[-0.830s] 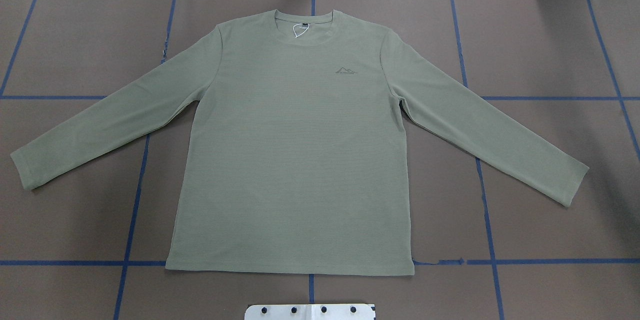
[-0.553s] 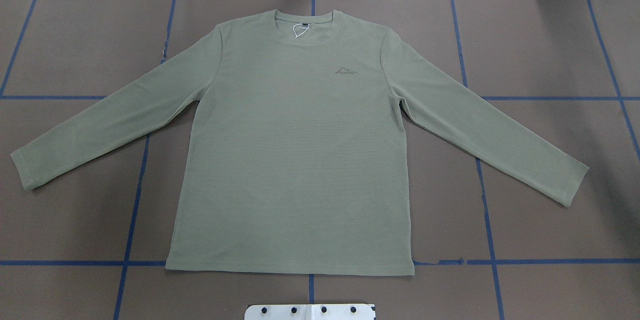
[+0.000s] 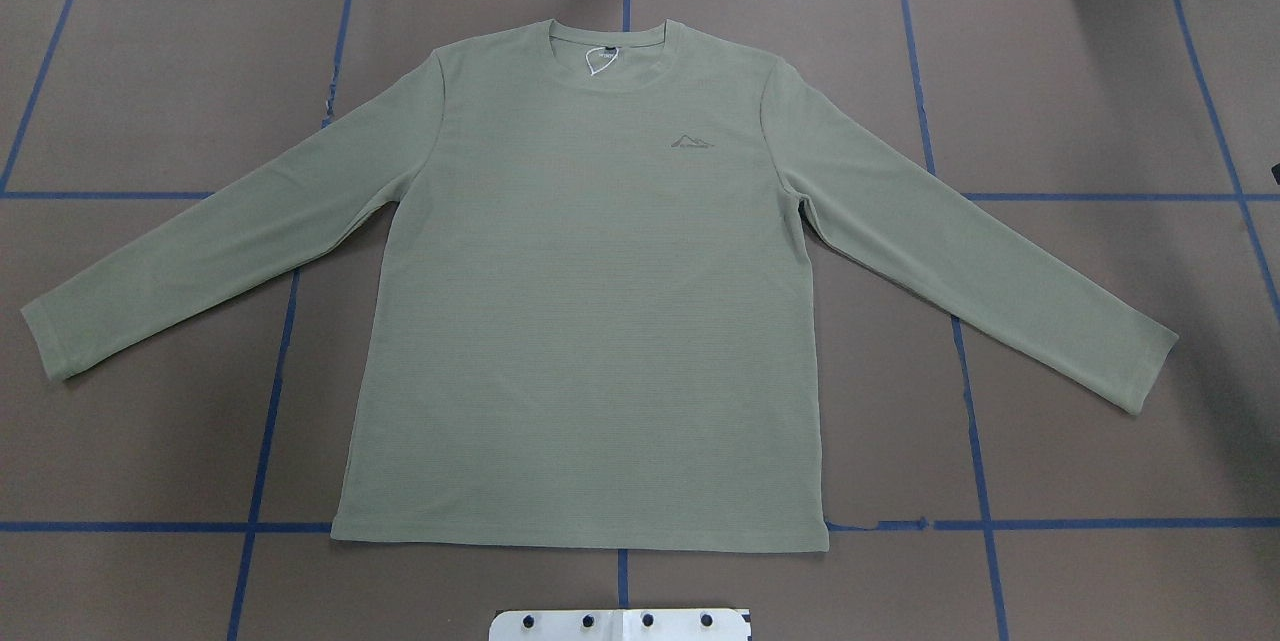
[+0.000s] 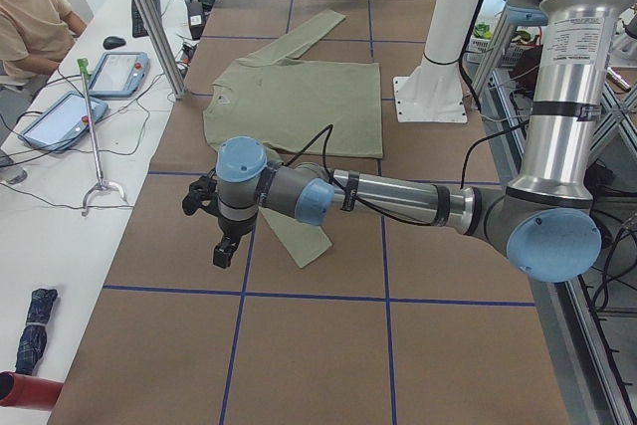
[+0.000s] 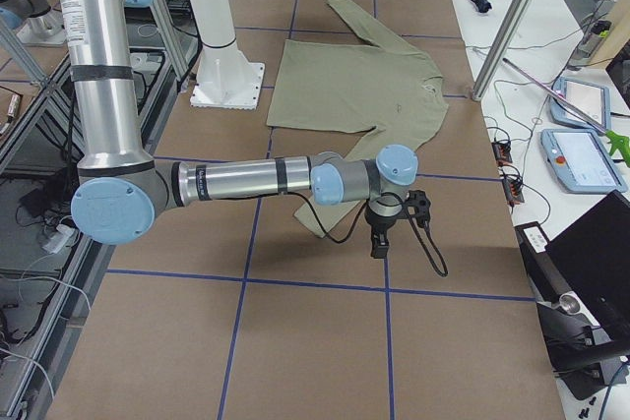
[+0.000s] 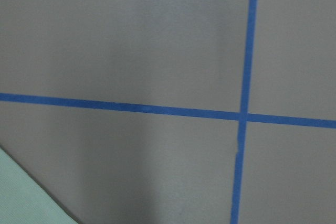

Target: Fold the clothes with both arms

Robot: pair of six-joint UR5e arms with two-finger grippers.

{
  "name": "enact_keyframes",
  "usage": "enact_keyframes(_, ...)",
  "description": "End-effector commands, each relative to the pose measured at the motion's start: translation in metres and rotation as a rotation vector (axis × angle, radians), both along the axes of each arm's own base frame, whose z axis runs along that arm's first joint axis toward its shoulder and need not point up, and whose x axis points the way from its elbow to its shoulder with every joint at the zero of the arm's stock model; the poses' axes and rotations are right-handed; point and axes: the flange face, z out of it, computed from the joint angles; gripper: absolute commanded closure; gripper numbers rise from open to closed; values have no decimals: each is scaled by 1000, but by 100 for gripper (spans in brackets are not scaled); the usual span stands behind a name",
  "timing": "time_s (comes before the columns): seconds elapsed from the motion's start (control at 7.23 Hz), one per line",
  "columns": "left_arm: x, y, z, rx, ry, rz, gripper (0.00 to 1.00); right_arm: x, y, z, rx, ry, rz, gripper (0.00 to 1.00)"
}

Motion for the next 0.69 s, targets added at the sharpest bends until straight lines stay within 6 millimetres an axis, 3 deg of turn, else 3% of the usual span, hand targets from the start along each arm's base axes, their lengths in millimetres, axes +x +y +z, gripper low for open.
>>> enact_keyframes(0.0, 1, -2, -5, 12, -1, 4, 0, -49, 20, 5, 13, -67, -32, 0)
enact_keyframes(0.28, 0, -4, -10, 21, 0, 2, 0, -62, 75, 47, 66, -112, 1, 0)
enact_keyframes(0.41, 0, -4, -11, 25, 0, 3, 0, -75, 89, 43, 20, -158, 80, 0)
enact_keyframes(0.55, 1, -5, -12, 27, 0, 3, 0, -104, 109, 54, -4, -170, 89, 0)
